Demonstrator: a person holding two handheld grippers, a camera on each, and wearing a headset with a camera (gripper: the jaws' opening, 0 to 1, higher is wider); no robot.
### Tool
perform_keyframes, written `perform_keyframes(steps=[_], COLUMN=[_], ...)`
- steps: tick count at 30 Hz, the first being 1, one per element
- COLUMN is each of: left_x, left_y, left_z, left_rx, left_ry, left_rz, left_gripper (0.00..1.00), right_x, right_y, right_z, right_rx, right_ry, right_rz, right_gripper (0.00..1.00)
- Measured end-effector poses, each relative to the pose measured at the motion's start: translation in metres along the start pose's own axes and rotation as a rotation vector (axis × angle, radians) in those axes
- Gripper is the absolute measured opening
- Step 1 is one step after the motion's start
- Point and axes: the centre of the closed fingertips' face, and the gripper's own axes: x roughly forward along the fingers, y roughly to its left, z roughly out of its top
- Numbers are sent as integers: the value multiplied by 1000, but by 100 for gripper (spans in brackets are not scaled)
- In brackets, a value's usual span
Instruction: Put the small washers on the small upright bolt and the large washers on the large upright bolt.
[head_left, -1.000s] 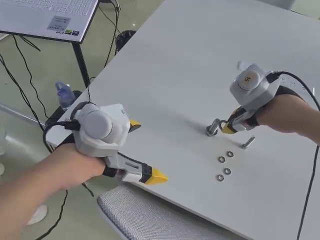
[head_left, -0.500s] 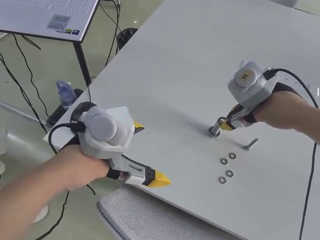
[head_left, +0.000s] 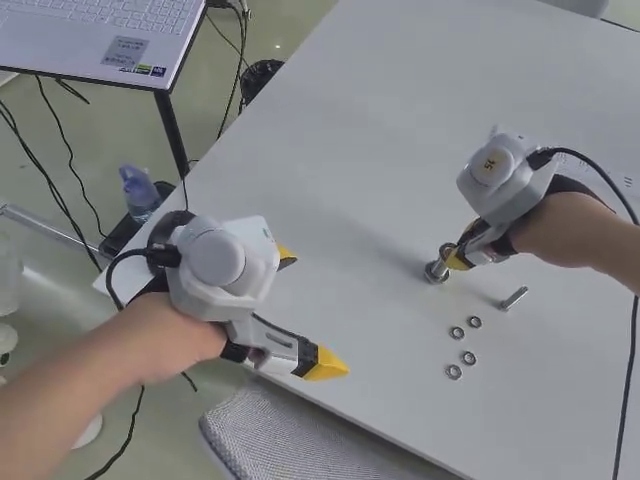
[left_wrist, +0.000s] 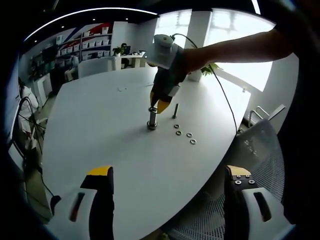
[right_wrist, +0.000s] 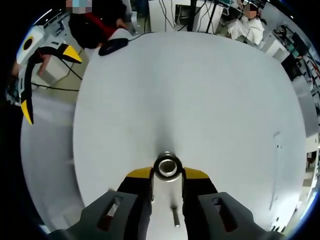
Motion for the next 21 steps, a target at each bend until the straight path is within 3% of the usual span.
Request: perform_keyframes(steps=[11,21], left_x=[1,4], left_y=[1,-1], left_z=[-1,-1], left_rx=[-3,-6], left_ry=[5,11], left_rz=[-5,-15], left_gripper=[90,88], right_x=[9,28], right_y=[0,-2], right_z=[-2,-8], right_rx=[-17,-27], right_ry=[14,34], right_rz=[-1,4], right_gripper=[22,22])
